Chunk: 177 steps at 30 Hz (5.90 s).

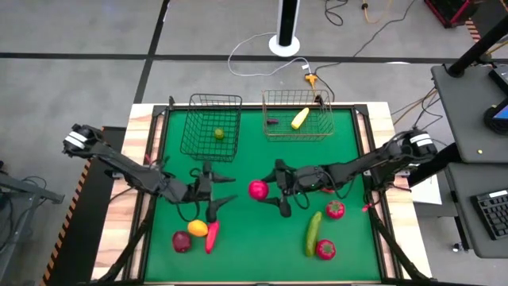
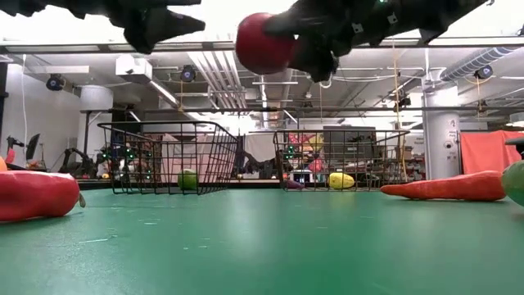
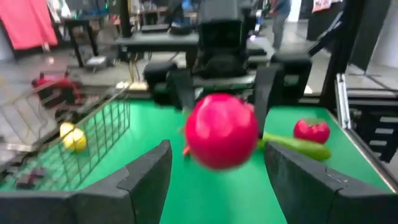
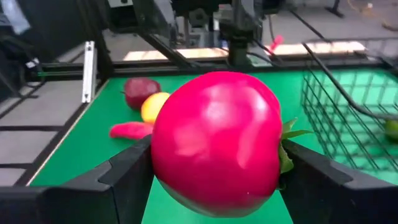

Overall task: Sort produce into baskets
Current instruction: Put the top tomato into the black wire basket, then put the carrot into the gold wire basket

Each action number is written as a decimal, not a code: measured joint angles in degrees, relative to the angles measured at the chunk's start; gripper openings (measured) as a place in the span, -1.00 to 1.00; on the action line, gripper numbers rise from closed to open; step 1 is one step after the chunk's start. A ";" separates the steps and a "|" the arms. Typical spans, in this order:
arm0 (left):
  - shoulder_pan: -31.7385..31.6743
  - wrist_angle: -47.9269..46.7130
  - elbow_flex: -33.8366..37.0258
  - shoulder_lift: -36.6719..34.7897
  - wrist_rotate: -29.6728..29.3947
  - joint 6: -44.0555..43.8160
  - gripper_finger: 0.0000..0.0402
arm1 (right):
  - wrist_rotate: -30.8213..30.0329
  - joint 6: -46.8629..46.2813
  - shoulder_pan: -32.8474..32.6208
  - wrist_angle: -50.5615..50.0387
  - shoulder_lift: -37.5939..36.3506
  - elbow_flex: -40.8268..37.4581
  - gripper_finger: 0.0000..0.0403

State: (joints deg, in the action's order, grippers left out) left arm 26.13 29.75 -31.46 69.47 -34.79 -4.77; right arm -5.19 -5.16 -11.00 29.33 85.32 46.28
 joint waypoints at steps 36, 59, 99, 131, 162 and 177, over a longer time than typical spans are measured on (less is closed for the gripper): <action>-2.59 14.69 -5.73 18.99 -2.10 2.53 0.44 | 1.18 0.74 0.07 2.24 0.61 0.04 0.41; -2.99 13.40 -6.10 18.08 -2.10 6.22 0.03 | 1.18 -0.79 0.27 2.00 0.12 0.07 0.75; -57.15 -79.73 -36.39 8.41 16.67 0.96 0.09 | -5.21 -1.87 0.90 -8.14 -8.31 0.07 0.79; -60.76 -80.64 -42.65 25.00 11.21 4.69 0.41 | -5.21 -3.74 0.90 -11.09 -8.33 0.07 0.79; -33.29 -72.96 -31.43 1.99 11.31 -7.63 0.44 | -11.37 -24.13 0.92 -65.12 -8.38 16.22 0.79; -7.83 -51.81 -19.22 -12.17 2.40 -13.36 0.44 | -2.18 -28.54 1.05 -88.87 -8.29 12.63 0.67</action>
State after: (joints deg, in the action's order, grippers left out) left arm 18.30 -22.06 -50.68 57.30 -32.38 -18.13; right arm -7.37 -33.70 -9.96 -59.54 77.03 58.91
